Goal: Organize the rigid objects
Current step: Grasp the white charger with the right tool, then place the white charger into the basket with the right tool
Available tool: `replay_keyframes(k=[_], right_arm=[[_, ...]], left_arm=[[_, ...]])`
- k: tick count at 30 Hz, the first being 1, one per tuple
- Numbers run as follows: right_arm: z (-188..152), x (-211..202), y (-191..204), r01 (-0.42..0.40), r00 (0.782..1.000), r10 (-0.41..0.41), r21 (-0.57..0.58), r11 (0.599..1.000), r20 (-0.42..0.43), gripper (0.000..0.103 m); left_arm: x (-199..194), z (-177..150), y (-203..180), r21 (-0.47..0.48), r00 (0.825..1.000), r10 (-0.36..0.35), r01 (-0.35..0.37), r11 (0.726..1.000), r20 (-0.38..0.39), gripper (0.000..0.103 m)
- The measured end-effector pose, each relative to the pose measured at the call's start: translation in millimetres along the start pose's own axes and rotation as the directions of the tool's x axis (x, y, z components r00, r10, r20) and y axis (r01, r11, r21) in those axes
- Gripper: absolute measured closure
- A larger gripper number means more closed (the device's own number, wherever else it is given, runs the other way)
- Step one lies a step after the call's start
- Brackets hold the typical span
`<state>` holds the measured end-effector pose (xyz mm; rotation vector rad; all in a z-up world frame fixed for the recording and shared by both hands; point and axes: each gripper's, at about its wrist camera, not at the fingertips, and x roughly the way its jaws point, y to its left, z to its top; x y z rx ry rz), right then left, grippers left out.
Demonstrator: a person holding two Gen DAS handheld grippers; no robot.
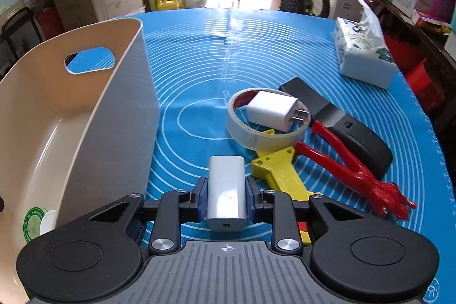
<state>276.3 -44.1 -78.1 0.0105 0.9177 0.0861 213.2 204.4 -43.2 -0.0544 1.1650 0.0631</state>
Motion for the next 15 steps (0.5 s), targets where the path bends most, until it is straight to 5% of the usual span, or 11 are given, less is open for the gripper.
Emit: replay_keyframes(k=[9, 15], right_arm=[[14.6, -50.1, 8.3, 0.003, 0.991, -0.002, -0.008, 1.000, 0.133, 0.067], [36.6, -94.1, 37.2, -0.058, 0.966, 0.075, -0.075, 0.995, 0.247, 0.067]], left_arm=[[0.3, -0.1, 0.2, 0.002, 1.000, 0.000, 0.000, 1.000, 0.000, 0.099], [0.3, -0.1, 0.1, 0.002, 1.000, 0.001, -0.001, 1.000, 0.000, 0.100]])
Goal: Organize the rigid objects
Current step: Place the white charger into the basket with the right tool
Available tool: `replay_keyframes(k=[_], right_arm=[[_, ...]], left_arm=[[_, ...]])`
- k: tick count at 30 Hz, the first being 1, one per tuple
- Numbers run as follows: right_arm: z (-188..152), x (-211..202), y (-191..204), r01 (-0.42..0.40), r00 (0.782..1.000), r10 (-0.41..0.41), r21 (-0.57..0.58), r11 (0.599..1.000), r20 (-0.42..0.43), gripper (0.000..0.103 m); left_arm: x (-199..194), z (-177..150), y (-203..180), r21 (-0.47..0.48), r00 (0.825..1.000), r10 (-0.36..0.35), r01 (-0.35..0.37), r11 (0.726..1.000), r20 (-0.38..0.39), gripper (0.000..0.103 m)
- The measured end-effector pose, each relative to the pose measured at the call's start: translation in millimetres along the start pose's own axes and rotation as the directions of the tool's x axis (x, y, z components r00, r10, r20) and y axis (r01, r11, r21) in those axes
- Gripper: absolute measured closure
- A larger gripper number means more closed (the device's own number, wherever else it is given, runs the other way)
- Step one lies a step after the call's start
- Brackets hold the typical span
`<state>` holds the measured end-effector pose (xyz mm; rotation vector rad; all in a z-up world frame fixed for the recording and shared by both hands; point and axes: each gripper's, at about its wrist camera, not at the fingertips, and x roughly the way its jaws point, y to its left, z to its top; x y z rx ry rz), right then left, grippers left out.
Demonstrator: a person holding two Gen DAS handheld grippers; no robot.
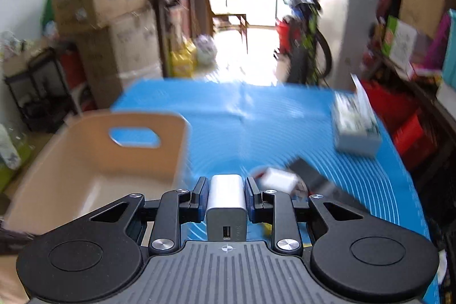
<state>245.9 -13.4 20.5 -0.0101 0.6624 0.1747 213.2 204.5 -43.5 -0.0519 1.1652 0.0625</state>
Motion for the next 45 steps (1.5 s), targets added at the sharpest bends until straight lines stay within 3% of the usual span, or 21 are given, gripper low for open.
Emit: replay_keyframes(k=[3, 6, 13, 22, 28, 31, 35, 39, 42, 45], right_arm=[[9.9, -8.8, 25.8, -0.017, 0.999, 0.019, -0.064, 0.998, 0.036, 0.068], [15.5, -7.4, 41.3, -0.083, 0.996, 0.085, -0.062, 0.995, 0.022, 0.068], [10.0, -2.7, 82.0, -0.141, 0.990, 0.142, -0.119, 0.983, -0.005, 0.068], [-24.4, 25.5, 122.4, -0.225, 0.965, 0.192, -0.186, 0.957, -0.180, 0.068], [-34.2, 52.6, 121.2, -0.209, 0.945, 0.156, -0.163, 0.964, -0.289, 0.068], [-35.7, 62.9, 122.5, -0.211, 0.922, 0.148, -0.143, 0.967, -0.357, 0.069], [-38.1, 66.0, 124.5, -0.209, 0.911, 0.137, -0.150, 0.966, -0.390, 0.069], [-39.2, 58.4, 114.5, -0.212, 0.921, 0.154, -0.129, 0.969, -0.358, 0.067], [-31.5, 47.9, 104.0, -0.216, 0.933, 0.174, -0.102, 0.971, -0.316, 0.055], [-20.3, 31.4, 94.0, -0.223, 0.947, 0.191, -0.103, 0.969, -0.257, 0.051]], left_arm=[[0.0, 0.0, 0.1, 0.000, 1.000, 0.001, -0.001, 1.000, 0.000, 0.100], [0.6, -0.6, 0.9, -0.001, 1.000, 0.001, -0.001, 1.000, 0.000, 0.100], [0.7, -1.1, 0.4, -0.001, 1.000, -0.002, 0.002, 1.000, 0.001, 0.100], [0.7, -1.1, 1.8, -0.011, 1.000, -0.010, 0.010, 1.000, 0.000, 0.099], [0.2, -1.0, 0.0, -0.005, 1.000, -0.008, 0.008, 1.000, 0.001, 0.099], [0.1, -0.9, -0.2, -0.003, 1.000, -0.006, 0.006, 1.000, 0.001, 0.099], [0.5, -0.6, -0.3, -0.004, 1.000, -0.006, 0.006, 1.000, 0.000, 0.099], [0.5, -0.6, 0.2, -0.004, 1.000, -0.005, 0.005, 1.000, 0.000, 0.099], [0.5, -0.6, 0.1, -0.004, 1.000, -0.005, 0.005, 1.000, 0.000, 0.099], [0.6, -0.6, 0.0, -0.004, 1.000, -0.005, 0.005, 1.000, 0.000, 0.099]])
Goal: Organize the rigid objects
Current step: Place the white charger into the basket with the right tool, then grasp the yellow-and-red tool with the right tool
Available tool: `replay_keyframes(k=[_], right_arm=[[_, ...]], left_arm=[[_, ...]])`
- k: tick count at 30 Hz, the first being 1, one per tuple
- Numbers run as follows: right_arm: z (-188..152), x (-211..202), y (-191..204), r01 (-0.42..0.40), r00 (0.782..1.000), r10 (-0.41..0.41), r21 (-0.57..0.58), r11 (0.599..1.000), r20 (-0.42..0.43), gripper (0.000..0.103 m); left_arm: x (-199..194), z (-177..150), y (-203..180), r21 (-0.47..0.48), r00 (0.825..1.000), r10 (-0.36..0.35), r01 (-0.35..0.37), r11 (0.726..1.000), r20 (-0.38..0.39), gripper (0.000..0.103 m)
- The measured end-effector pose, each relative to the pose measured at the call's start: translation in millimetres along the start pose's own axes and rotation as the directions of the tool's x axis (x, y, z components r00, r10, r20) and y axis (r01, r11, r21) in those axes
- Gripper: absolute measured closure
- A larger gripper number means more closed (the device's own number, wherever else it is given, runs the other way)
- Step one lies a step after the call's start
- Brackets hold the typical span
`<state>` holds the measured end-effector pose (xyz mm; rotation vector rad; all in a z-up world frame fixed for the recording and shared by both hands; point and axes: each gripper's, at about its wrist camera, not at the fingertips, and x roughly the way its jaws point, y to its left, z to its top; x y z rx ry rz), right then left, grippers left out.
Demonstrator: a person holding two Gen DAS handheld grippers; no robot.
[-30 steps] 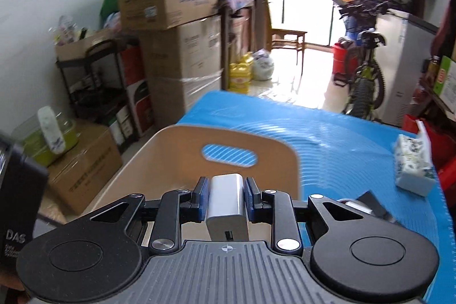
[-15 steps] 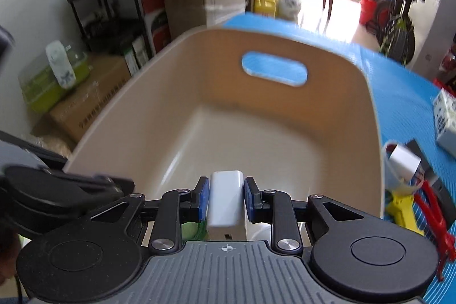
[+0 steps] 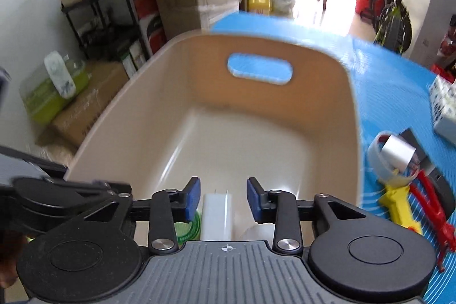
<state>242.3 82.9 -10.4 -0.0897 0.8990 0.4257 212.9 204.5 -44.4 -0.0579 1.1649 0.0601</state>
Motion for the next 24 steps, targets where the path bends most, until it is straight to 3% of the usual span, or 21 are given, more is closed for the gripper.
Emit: replay_keyframes(k=[7, 10, 17, 24], right_arm=[[7.3, -46.7, -35.9, 0.042, 0.987, -0.051, 0.063, 0.997, 0.149, 0.047], [3.8, -54.8, -60.3, 0.086, 0.979, -0.103, 0.097, 0.992, 0.176, 0.043], [-26.7, -45.4, -127.9, 0.197, 0.967, -0.222, 0.180, 0.964, 0.125, 0.039], [-64.4, -9.3, -171.6, 0.263, 0.961, -0.275, 0.225, 0.938, 0.022, 0.039]], left_arm=[[0.1, 0.0, 0.5, 0.000, 1.000, 0.000, 0.000, 1.000, 0.000, 0.099], [0.2, 0.0, 0.8, 0.000, 1.000, -0.002, 0.002, 1.000, 0.000, 0.099], [0.2, -0.5, 1.6, -0.003, 1.000, -0.006, 0.006, 1.000, 0.000, 0.099], [0.3, -0.5, 1.6, -0.001, 1.000, -0.005, 0.005, 1.000, 0.000, 0.099]])
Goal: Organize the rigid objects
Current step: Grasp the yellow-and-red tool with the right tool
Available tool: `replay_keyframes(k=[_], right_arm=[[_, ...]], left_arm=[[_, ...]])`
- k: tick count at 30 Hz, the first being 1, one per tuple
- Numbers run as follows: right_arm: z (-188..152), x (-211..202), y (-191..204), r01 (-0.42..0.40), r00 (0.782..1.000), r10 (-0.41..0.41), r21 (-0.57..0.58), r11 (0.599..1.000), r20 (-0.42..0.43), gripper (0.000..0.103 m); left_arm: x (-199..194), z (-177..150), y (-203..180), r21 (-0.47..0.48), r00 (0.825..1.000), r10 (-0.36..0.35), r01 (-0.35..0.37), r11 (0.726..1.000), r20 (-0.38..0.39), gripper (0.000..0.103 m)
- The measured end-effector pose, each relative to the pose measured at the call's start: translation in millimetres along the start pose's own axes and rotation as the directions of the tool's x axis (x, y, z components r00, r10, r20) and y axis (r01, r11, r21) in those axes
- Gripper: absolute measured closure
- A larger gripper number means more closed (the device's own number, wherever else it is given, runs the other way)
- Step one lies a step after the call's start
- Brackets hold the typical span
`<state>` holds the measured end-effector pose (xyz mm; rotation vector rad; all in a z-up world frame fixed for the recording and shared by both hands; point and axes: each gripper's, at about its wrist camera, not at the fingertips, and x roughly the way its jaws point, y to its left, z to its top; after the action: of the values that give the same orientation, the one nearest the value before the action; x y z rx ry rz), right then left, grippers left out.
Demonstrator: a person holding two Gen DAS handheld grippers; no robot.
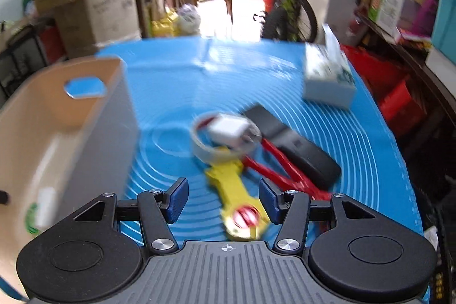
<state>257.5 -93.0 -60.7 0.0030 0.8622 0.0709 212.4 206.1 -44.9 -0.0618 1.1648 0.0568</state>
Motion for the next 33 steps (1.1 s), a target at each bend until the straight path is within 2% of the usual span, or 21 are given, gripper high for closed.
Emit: replay_keyframes(k=[4, 9, 16, 17, 19, 33], right_arm=[[-12.3, 16.9, -10.5, 0.012, 1.000, -0.011, 0.023, 1.000, -0.029, 0.039], [-17.8, 30.8, -13.1, 0.007, 1.000, -0.007, 0.033, 0.999, -0.018, 0.037], [-21.4, 44.6, -3.6, 0.016, 0.999, -0.017, -0.015, 1.000, -0.037, 0.037], [-21.7, 46.2, -3.5, 0.010, 0.999, -0.011, -0.015, 1.000, -0.039, 0.039], [-23.7, 45.0, -2.8, 0.003, 1.000, -0.004, -0.024, 1.000, -0.026, 0.050], [-32.2, -6.0, 2.8, -0.040, 0.999, 0.039, -0.082, 0.996, -0.011, 0.051]], left_arm=[[0.2, 0.2, 0.0, 0.001, 1.000, 0.002, -0.002, 1.000, 0.000, 0.099], [0.2, 0.3, -0.5, 0.002, 1.000, 0.005, -0.005, 1.000, -0.001, 0.099], [0.5, 0.5, -0.6, 0.002, 1.000, 0.006, -0.006, 1.000, -0.001, 0.099], [0.4, 0.5, -0.8, 0.002, 1.000, 0.006, -0.006, 1.000, -0.001, 0.099], [0.4, 0.5, -0.9, 0.002, 1.000, 0.006, -0.006, 1.000, -0.002, 0.099], [0.5, 0.7, -1.2, 0.001, 1.000, 0.005, -0.005, 1.000, -0.002, 0.099]])
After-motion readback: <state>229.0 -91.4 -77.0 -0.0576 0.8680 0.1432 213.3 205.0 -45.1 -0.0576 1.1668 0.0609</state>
